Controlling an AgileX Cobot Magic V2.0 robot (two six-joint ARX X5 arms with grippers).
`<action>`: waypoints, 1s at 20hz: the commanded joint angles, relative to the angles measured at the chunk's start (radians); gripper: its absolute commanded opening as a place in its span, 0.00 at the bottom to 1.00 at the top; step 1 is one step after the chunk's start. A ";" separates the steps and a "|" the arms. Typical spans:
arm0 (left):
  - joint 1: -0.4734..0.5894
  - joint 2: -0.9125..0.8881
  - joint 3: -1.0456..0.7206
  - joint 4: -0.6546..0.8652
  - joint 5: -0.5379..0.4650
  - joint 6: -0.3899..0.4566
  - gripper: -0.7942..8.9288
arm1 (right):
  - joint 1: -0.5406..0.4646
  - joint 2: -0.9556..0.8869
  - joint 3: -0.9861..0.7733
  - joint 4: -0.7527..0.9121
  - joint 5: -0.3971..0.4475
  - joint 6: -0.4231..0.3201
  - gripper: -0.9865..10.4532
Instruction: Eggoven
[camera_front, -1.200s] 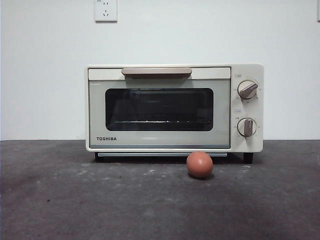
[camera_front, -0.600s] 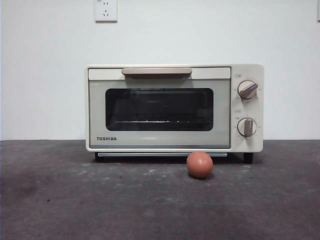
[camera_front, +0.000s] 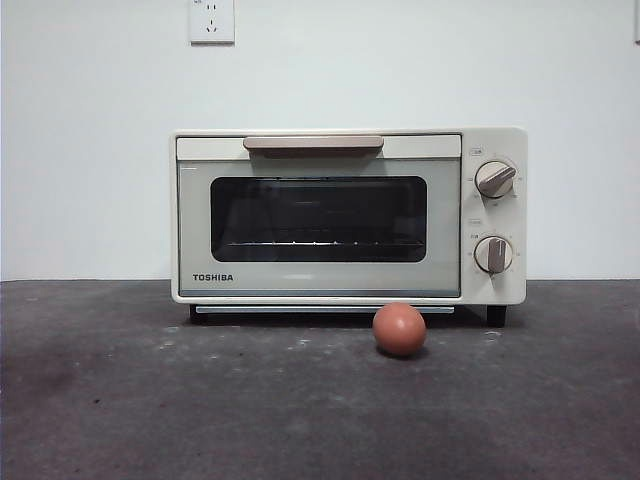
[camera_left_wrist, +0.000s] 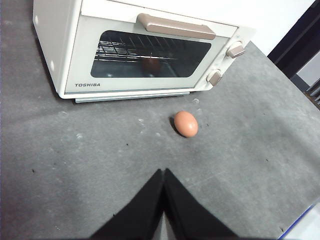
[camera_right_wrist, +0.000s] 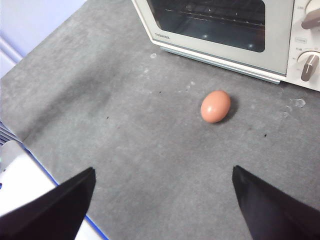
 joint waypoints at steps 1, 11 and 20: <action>-0.002 0.005 0.022 0.011 0.004 0.012 0.09 | 0.008 0.044 0.018 0.034 0.000 0.021 0.48; -0.002 0.005 0.022 0.014 0.003 0.012 0.09 | 0.167 0.291 0.018 0.287 0.116 0.146 0.48; -0.002 0.005 0.022 0.014 0.003 0.012 0.09 | 0.347 0.566 0.019 0.510 0.373 0.259 0.48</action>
